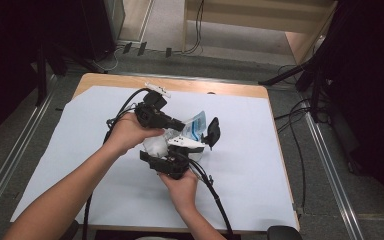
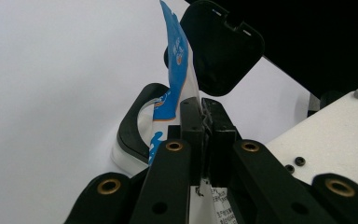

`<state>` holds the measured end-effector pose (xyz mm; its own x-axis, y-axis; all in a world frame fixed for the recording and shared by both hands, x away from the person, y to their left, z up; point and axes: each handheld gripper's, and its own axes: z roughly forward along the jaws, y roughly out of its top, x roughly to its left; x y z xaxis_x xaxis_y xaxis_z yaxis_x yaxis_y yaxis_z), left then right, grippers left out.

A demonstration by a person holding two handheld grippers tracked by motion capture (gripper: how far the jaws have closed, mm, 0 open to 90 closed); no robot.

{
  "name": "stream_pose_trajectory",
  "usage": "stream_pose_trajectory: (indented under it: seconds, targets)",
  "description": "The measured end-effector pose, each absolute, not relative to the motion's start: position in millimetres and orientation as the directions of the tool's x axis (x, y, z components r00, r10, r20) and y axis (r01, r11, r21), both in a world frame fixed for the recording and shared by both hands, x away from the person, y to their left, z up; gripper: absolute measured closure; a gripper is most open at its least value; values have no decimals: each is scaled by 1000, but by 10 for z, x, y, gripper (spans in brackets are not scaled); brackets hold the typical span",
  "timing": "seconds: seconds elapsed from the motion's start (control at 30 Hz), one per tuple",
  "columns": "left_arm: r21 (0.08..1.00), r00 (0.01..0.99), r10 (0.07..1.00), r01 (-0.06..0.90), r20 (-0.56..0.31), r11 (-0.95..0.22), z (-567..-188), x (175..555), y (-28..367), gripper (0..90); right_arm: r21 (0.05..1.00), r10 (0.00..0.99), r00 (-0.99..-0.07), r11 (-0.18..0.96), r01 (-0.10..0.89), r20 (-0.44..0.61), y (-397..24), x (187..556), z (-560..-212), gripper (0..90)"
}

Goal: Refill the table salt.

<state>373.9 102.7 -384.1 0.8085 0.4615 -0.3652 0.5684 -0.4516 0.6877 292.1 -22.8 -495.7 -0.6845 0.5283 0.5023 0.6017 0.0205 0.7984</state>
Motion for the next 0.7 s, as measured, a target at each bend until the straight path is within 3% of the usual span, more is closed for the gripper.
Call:
stream_pose_trajectory:
  seconds: [0.7]
  targets:
    - [690,808,468,566,-357,-451,-3842,3735,1025,894,795,526,-682,16,606,509,-223,2918,-4966,523]
